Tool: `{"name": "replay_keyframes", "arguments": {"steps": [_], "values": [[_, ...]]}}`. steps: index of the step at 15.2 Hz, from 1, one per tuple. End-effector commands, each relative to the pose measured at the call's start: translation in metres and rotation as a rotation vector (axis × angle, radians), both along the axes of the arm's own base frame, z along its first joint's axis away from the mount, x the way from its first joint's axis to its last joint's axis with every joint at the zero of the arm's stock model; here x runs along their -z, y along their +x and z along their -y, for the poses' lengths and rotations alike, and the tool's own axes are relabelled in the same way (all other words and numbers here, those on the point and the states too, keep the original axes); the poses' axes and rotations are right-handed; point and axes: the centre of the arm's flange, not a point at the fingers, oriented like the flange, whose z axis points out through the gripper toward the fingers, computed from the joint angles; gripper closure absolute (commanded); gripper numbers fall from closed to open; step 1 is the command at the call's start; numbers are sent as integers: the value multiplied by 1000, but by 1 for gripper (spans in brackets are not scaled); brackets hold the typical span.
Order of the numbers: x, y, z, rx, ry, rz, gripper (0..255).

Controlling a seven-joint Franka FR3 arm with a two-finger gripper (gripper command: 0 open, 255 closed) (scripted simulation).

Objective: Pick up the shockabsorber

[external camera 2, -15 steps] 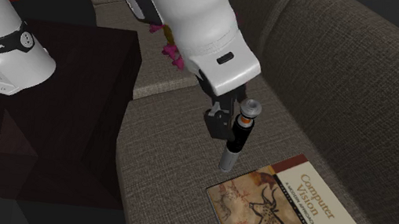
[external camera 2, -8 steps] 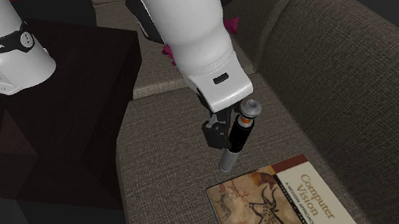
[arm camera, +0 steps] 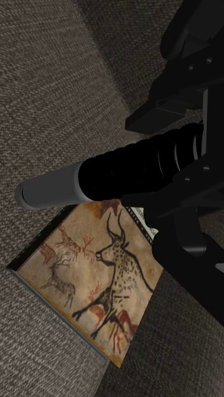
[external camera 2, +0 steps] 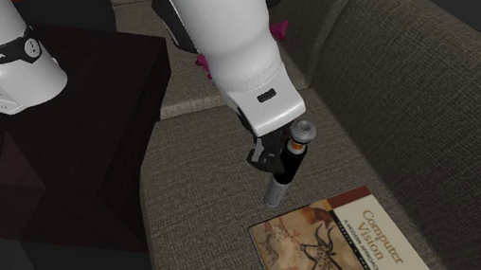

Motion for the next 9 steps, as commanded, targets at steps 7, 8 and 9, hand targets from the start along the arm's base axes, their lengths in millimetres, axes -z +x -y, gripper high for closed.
{"name": "replay_keyframes", "arguments": {"steps": [7, 8, 9], "values": [[-26, -1, -1, -1, 1, -2, 255], [-31, -1, -1, -1, 1, -2, 255], [-36, -1, -1, -1, 1, -2, 255]]}}
